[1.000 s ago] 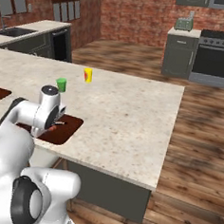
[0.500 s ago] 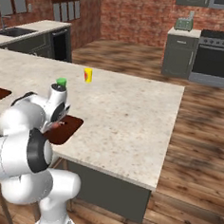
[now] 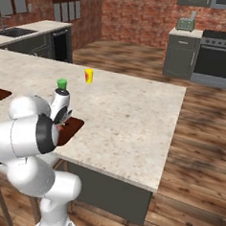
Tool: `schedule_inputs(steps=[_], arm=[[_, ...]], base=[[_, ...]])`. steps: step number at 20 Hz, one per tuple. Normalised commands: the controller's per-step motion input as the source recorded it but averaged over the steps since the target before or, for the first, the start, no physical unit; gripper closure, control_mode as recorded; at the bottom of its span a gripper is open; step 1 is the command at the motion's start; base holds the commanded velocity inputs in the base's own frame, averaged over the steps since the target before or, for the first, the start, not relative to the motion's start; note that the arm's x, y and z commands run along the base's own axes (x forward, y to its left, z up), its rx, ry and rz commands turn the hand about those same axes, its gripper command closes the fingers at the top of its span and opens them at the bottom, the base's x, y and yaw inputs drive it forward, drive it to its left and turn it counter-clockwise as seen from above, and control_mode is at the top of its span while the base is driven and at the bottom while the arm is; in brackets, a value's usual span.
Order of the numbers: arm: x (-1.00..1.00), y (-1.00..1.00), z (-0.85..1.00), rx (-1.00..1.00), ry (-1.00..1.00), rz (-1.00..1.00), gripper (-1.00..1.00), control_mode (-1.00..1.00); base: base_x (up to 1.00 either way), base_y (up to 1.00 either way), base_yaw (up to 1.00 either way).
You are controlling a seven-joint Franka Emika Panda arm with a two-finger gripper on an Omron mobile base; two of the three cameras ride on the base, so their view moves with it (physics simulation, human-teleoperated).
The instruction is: Gather the cucumber and sweet potato from the fridge and place them on a tray on the dining counter. Then gather the steak and chicken drumstick from the fridge and place them on the other tray.
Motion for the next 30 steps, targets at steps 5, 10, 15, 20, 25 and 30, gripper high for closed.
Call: schedule_inputs(steps=[5,10,15,20,25,30], arm=[[0.24,0.15,-0.40,-0.01,0.02,0.00,1.00,-1.00],[0.58,0.06,-0.20,0.00,0.00,0.00,1.00,-1.00],[0.42,0.05,-0.25,0.00,0.00,0.00,1.00,-1.00],[0.20,0.07,-0.35,0.00,0.00,0.00,1.00,-1.00],[-0.14,0.08,-0.14,-0.01,-0.04,0.00,-1.00,-1.00],[-0.38,0.10,0.09,0.00,-0.09,0.00,-1.00,-1.00]], base=[[0.00,0.00,0.00],[0.00,0.00,0.00],[0.00,0.00,0.00],[0.00,0.00,0.00],[0.00,0.00,0.00],[0.00,0.00,0.00]])
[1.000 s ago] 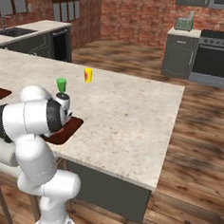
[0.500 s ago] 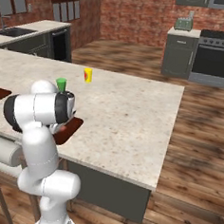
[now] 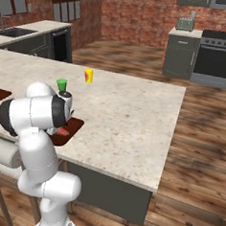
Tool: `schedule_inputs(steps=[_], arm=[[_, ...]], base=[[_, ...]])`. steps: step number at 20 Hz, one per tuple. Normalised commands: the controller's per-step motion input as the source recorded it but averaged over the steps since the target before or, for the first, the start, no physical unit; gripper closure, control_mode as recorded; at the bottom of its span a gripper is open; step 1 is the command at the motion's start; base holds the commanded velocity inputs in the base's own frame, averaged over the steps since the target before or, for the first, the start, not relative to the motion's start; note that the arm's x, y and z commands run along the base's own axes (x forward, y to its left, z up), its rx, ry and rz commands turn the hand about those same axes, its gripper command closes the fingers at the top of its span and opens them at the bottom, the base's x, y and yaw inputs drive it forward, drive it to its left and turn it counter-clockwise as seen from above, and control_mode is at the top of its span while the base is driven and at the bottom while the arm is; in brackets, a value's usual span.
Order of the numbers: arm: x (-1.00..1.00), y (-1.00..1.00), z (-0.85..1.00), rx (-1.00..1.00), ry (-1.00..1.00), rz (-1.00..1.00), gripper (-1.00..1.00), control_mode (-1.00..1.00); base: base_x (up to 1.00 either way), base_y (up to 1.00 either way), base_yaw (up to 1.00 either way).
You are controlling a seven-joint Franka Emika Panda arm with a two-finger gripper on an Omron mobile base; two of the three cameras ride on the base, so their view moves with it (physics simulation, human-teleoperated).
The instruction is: Gather the cucumber and sweet potato from the fridge and place them on a tray on the dining counter. Then gather the steak and chicken drumstick from the fridge and place them on the other tray.
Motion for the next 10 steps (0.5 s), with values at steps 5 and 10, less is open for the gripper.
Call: schedule_inputs(steps=[5,10], arm=[[-0.27,0.00,0.66,0.00,-0.03,0.00,-1.00,-1.00],[-0.54,-0.25,1.00,0.12,0.01,-0.05,-1.00,-1.00]], base=[[0.00,0.00,0.00],[0.00,0.00,0.00]])
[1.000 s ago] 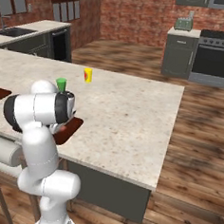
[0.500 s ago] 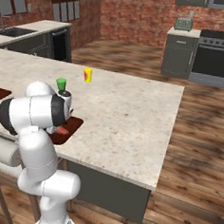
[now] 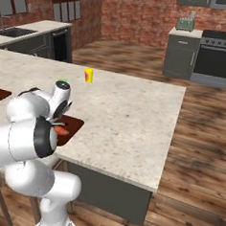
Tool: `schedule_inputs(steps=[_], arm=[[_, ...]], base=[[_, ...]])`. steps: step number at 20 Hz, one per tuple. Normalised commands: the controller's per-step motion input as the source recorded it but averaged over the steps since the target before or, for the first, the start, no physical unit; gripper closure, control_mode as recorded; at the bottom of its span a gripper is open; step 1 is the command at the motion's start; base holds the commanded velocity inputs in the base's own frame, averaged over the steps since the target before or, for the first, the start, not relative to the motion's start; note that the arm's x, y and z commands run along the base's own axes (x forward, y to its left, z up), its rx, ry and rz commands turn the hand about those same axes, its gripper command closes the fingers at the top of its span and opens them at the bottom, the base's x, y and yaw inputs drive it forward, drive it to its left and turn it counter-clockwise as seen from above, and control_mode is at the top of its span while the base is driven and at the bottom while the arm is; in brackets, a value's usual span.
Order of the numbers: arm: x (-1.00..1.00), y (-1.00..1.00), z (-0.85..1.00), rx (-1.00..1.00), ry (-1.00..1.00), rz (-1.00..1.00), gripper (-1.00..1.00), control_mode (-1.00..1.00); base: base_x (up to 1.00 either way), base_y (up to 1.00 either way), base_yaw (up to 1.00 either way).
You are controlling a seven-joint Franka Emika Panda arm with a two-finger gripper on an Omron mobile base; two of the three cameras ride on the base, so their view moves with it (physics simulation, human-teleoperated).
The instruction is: Gather the cucumber and sweet potato from the fridge and place them on a tray on the dining counter. Then gather the steak and chicken drumstick from the fridge and place them on the other tray.
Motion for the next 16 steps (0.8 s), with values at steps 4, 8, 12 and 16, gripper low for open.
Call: schedule_inputs(steps=[4,8,12,16], arm=[[-0.82,-0.56,0.95,0.18,0.03,-0.27,-1.00,-1.00],[-1.00,-0.66,0.58,0.12,0.00,-0.34,-1.00,-1.00],[-1.00,-0.54,0.26,0.00,-0.02,-0.34,-1.00,-1.00],[-1.00,-0.53,0.35,0.00,0.00,-0.32,-1.00,-1.00]], base=[[0.00,0.00,0.00],[0.00,0.00,0.00],[0.00,0.00,0.00],[0.00,0.00,0.00]])
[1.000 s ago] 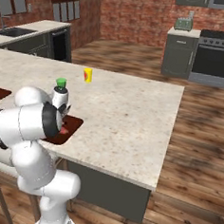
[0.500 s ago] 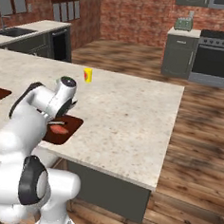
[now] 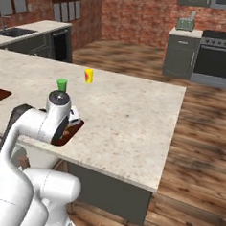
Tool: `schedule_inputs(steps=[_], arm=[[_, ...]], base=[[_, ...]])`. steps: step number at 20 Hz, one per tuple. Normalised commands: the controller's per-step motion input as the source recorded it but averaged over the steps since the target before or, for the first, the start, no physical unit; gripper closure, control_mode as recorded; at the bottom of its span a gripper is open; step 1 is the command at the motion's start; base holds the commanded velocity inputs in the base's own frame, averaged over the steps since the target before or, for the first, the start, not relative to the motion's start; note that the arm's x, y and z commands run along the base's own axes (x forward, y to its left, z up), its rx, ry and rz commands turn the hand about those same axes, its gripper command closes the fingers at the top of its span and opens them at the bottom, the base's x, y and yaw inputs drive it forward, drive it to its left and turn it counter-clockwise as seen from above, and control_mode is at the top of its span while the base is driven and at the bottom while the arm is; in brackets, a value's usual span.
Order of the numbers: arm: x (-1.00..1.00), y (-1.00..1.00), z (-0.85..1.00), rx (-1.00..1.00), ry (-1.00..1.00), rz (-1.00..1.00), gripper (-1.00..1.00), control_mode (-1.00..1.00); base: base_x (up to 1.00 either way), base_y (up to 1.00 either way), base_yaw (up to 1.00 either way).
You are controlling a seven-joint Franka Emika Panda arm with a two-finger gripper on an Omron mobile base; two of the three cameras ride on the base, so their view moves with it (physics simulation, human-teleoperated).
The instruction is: Gather the cucumber and sweet potato from the fridge and place them on a tray on the dining counter. Then gather the steak and chicken drumstick from the fridge and place them on the other tray.
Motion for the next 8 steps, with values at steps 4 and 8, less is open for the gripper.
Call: schedule_inputs(steps=[4,8], arm=[[-1.00,-0.59,0.27,0.00,0.00,-0.33,-1.00,-1.00],[-1.00,-0.62,0.14,0.00,0.00,-0.34,-1.00,-1.00]], base=[[0.00,0.00,0.00],[0.00,0.00,0.00]])
